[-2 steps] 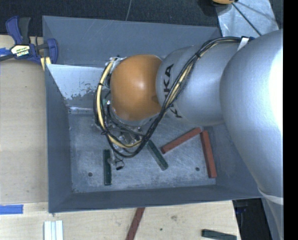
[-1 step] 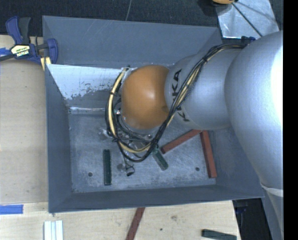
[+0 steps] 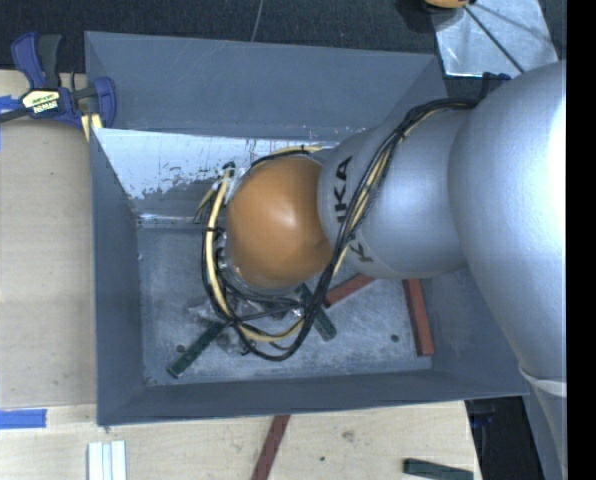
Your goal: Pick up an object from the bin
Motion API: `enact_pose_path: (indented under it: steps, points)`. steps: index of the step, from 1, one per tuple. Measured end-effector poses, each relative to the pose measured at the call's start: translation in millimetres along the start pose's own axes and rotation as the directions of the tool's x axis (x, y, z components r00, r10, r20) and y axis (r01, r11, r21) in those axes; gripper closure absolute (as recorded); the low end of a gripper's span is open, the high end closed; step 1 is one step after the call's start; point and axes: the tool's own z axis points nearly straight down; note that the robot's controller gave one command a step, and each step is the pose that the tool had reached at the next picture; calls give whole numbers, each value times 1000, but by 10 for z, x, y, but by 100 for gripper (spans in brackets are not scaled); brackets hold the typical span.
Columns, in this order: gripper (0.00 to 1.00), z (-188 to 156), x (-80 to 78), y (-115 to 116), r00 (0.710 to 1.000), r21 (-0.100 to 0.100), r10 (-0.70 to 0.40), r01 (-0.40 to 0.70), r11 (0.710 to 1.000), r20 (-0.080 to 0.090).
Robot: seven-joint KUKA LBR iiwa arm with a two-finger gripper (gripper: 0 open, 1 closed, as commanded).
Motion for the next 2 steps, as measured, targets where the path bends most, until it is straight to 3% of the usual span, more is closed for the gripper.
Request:
enact_pose_path:
  steps: [1,2]
  points:
    - [100,0,0,0,1000,0,0,0,1000,0]
    - [100,1,-210,265,951,3,-308,308,951,4]
